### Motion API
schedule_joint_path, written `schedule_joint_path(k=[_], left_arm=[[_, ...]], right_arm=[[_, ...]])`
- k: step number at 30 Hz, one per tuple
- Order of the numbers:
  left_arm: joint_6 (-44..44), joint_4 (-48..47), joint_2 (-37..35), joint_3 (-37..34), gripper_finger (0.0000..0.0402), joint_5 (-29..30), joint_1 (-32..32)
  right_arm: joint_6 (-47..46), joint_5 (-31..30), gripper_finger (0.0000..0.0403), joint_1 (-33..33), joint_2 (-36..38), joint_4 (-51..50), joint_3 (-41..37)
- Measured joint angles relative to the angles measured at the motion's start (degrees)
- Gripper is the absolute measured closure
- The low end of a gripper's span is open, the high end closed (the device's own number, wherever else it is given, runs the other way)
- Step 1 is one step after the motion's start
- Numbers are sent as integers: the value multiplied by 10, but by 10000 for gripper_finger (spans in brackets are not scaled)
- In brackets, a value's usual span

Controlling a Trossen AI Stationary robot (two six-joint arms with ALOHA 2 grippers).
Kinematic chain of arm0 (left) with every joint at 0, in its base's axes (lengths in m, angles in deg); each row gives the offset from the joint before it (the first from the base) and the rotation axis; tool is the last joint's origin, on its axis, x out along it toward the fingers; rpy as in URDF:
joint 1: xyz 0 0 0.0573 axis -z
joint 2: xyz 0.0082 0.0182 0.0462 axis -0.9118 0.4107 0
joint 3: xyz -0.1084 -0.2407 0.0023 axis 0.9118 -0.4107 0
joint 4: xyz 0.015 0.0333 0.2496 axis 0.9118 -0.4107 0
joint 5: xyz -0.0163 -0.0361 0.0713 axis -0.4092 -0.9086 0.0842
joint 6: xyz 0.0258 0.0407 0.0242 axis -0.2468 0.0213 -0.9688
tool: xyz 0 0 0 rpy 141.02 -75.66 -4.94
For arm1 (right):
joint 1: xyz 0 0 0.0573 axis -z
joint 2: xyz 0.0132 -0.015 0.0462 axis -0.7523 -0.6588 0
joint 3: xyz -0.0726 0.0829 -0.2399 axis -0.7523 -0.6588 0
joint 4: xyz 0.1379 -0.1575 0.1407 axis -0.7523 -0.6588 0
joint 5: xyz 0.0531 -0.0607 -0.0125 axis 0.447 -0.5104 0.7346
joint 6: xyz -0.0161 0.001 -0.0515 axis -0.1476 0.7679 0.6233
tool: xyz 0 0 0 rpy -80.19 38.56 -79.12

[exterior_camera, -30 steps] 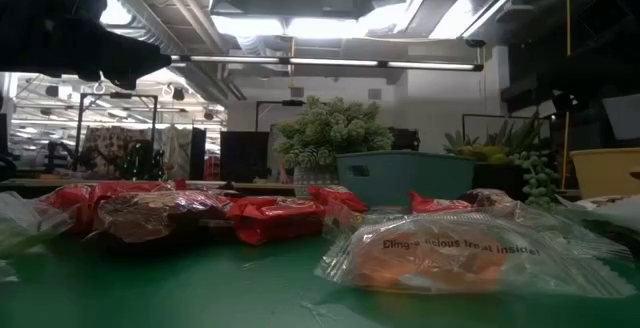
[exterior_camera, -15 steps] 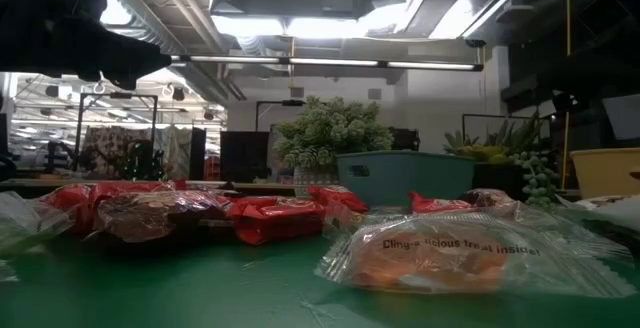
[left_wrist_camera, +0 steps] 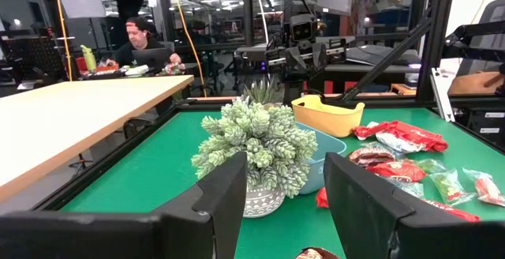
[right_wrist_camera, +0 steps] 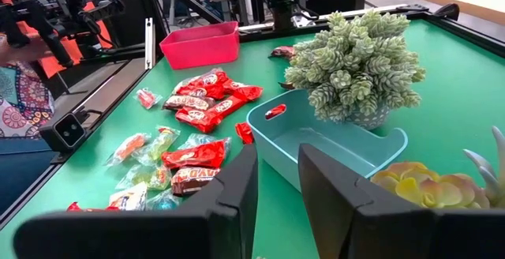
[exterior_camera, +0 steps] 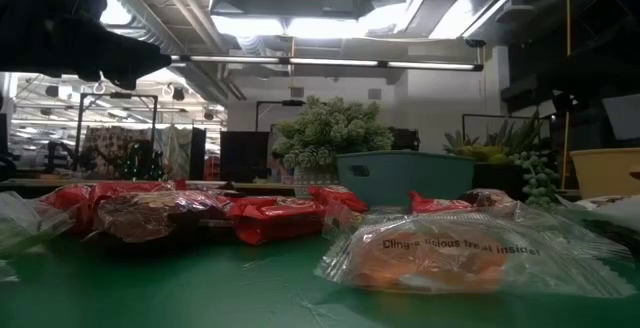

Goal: Organize candy in baskets

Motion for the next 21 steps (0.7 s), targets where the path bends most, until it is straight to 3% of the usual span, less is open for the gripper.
schedule_joint_path(k=[21], left_arm=[[0,3,0,0,239,0,0]], right_arm=[[0,-4,308,0,0,30,0]])
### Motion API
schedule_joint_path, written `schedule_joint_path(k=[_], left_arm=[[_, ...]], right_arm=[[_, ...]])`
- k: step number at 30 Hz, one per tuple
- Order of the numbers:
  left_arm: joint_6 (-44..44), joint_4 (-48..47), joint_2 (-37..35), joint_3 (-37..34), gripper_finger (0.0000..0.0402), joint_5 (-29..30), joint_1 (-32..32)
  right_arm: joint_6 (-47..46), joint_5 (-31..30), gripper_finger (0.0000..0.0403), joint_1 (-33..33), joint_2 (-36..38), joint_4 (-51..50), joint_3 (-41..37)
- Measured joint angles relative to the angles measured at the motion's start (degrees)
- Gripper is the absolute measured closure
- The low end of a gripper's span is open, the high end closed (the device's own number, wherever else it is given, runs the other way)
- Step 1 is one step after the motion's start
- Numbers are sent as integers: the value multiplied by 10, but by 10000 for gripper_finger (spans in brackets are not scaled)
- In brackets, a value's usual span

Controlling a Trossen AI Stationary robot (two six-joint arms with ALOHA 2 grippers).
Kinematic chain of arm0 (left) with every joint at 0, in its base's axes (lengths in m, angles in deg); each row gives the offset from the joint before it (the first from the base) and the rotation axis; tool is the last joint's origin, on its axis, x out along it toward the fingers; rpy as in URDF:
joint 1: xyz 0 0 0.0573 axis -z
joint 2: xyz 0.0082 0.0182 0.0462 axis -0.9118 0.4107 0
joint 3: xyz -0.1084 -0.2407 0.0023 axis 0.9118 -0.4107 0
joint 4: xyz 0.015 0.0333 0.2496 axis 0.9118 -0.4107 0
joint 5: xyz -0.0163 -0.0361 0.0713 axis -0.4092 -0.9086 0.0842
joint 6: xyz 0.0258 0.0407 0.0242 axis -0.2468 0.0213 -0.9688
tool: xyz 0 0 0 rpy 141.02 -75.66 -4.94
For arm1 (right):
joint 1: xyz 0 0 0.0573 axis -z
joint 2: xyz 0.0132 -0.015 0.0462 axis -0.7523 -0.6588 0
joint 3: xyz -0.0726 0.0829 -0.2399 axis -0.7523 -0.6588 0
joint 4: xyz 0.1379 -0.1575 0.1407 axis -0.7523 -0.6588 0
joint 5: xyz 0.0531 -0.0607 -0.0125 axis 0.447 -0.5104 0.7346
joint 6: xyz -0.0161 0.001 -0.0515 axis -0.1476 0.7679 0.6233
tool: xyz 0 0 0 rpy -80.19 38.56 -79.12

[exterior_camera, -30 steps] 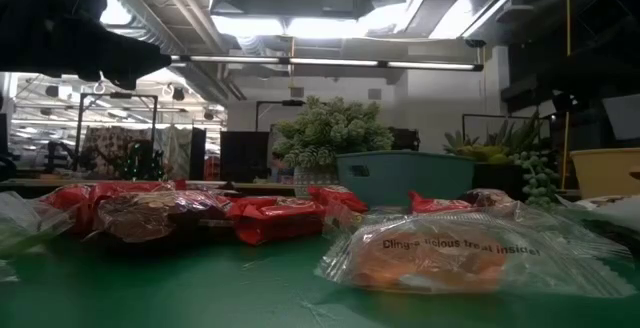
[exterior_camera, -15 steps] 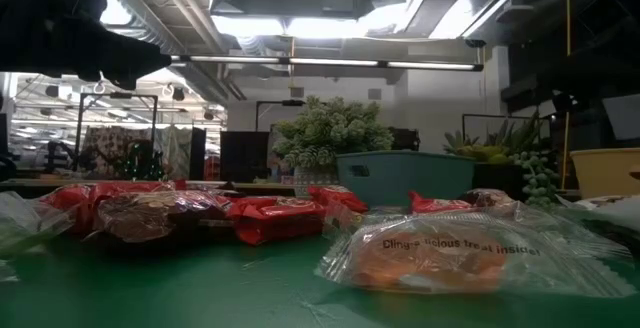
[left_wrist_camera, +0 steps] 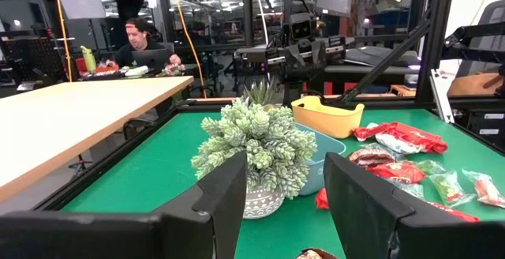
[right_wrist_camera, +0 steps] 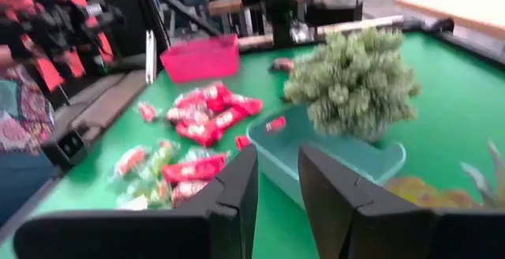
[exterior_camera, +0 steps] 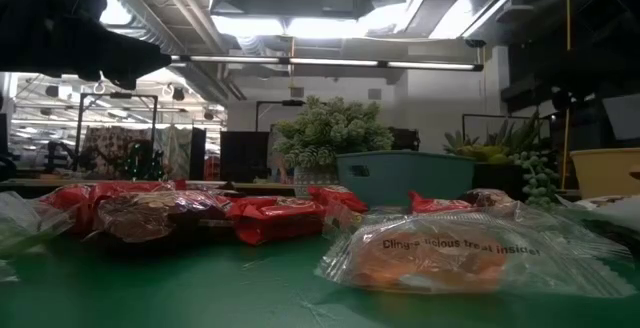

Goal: Organize candy in baskets
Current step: Put the brown chocolate into the blue bin

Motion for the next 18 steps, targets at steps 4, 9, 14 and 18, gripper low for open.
schedule_joint_path(k=[4,9,14,18], left_arm=[[2,2,0,0,239,0,0],[3,42,0,0,239,0,0],[36,137,0,0,239,23,0],[49,195,0,0,239,85,0]], right_arm=[[0,0,308,0,0,57,0],[0,0,308,0,0,107,0],[-1,0,308,0,0,115,0],[0,-14,308,0,0,115,0]])
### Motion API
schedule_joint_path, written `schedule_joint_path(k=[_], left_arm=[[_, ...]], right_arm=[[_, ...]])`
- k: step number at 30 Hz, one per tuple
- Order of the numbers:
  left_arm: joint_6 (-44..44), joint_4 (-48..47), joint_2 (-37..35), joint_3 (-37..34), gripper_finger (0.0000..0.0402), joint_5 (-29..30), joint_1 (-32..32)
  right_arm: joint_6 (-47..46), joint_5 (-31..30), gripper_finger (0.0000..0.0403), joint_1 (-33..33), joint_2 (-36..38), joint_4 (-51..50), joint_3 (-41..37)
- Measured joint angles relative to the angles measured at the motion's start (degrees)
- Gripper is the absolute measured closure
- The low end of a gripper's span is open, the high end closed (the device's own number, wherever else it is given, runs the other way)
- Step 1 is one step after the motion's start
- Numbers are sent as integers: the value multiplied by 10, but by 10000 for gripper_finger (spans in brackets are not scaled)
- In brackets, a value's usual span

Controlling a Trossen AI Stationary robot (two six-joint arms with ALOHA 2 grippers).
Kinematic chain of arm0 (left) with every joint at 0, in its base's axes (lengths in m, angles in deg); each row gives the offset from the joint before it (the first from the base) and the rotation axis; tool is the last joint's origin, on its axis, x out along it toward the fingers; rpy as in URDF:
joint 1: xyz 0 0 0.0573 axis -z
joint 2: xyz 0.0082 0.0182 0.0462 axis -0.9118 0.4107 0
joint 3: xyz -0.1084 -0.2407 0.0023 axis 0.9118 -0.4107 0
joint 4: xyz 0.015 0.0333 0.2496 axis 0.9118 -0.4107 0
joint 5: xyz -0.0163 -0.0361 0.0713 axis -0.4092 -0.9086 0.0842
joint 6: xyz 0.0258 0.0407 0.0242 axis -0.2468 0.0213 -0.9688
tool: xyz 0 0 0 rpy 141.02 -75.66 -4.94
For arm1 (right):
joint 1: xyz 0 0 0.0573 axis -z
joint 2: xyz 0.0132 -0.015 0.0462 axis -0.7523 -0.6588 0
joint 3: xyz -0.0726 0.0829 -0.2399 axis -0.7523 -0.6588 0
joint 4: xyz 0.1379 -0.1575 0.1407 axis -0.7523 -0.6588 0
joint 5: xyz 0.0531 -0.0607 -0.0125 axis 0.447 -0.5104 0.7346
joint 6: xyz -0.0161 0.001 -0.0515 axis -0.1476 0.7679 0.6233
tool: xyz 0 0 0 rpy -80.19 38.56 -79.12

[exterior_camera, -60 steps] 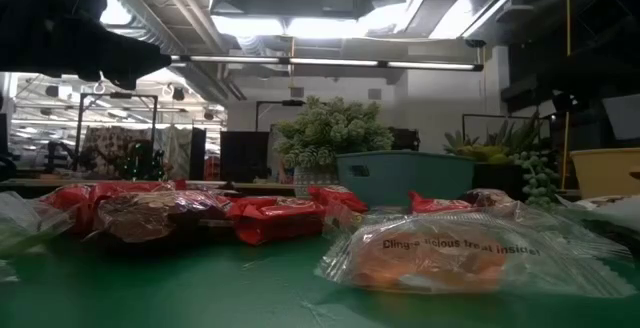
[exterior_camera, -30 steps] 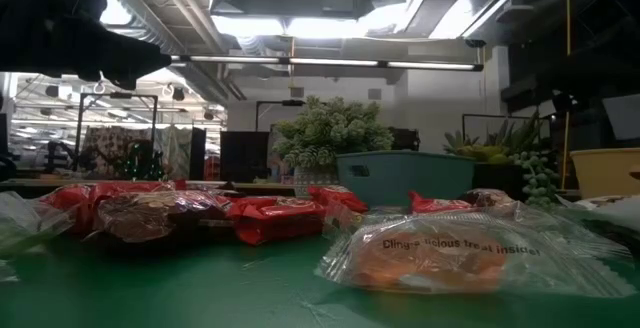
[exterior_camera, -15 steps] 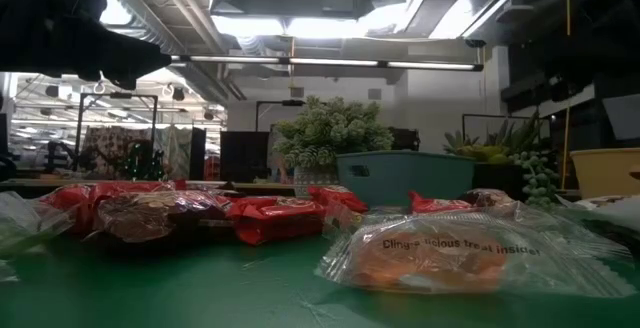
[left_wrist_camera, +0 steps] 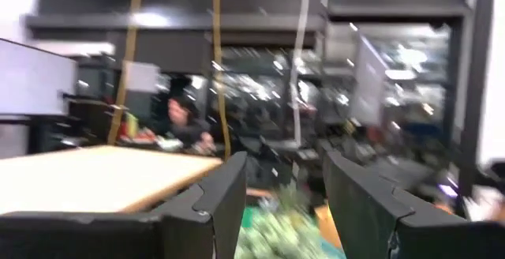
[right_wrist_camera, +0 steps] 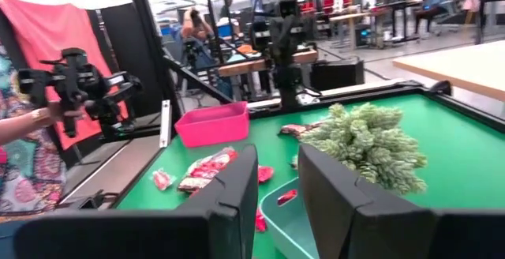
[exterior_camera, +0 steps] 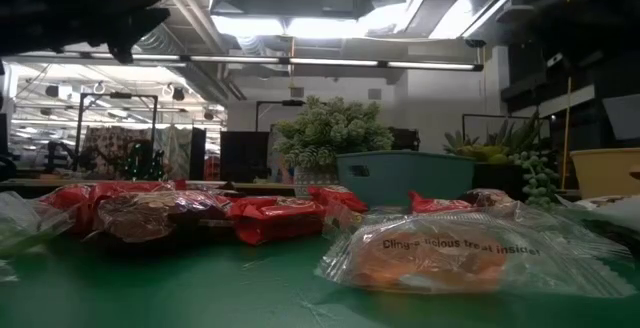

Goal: Organize candy in baskets
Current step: Put the brown chocolate into the blue bin

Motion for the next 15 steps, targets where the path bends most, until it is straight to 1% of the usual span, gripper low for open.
schedule_joint_path(k=[4,7,10,15], left_arm=[[0,24,11,0,239,32,0],[4,30,35,3,239,56,0],[18,32,78,22,239,90,0],[13,26,168,65,239,99,0]], right_arm=[[0,-38,308,0,0,0,0],[0,-60,308,0,0,0,0],[0,-62,308,0,0,0,0],[0,-62,308,0,0,0,0]])
